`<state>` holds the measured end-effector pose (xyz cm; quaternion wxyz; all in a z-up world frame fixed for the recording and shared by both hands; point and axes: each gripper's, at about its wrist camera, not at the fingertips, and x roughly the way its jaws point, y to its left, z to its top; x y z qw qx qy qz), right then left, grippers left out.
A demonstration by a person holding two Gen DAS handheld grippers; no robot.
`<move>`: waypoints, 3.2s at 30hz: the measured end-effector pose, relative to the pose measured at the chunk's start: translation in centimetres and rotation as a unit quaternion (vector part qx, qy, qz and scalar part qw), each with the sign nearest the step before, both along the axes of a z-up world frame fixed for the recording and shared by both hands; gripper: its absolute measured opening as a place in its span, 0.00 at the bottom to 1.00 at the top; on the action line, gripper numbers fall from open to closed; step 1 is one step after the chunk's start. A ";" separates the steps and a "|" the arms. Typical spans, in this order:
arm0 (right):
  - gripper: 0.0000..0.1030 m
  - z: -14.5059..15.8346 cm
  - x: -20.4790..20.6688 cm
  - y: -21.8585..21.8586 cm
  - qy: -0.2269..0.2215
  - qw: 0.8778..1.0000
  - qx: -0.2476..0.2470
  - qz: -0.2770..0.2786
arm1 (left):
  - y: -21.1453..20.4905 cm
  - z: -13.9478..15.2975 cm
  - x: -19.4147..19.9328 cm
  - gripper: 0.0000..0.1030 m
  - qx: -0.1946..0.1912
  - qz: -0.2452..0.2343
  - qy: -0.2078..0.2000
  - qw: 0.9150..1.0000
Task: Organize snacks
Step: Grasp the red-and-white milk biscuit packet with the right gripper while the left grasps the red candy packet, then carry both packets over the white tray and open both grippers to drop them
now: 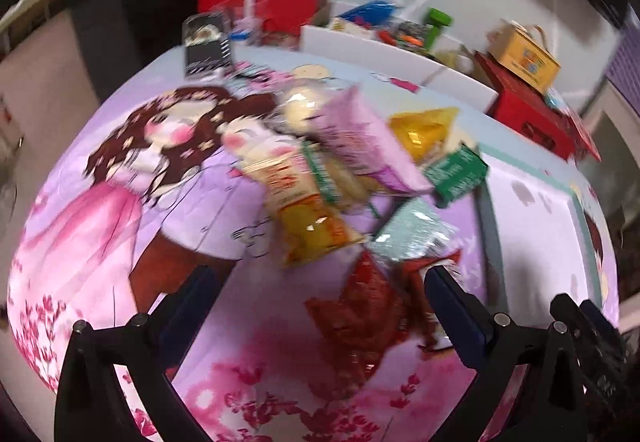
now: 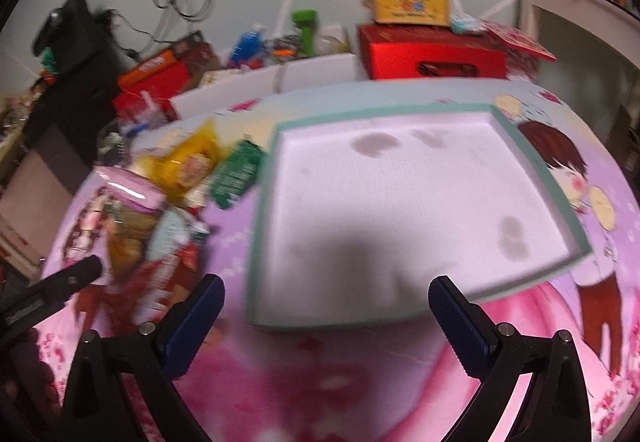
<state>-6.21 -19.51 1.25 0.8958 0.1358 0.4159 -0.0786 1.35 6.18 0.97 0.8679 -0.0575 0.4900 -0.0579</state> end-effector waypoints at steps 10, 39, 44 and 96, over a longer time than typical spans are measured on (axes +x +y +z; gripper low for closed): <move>1.00 -0.9 2.6 7.6 0.009 0.990 -0.018 0.137 | 1.9 -2.4 0.8 1.00 -0.024 0.031 0.059 0.997; 0.47 -3.7 3.8 10.3 0.041 0.980 -0.010 0.196 | -1.9 -5.1 1.6 0.46 -0.125 -0.033 0.138 0.982; 0.47 -3.2 3.5 10.2 0.035 0.980 -0.009 0.195 | -1.5 -4.3 1.7 0.44 -0.125 -0.034 0.126 0.983; 0.52 -4.2 4.1 7.5 0.049 0.987 0.016 0.154 | -0.1 -1.4 0.4 0.45 -0.126 -0.027 0.082 0.988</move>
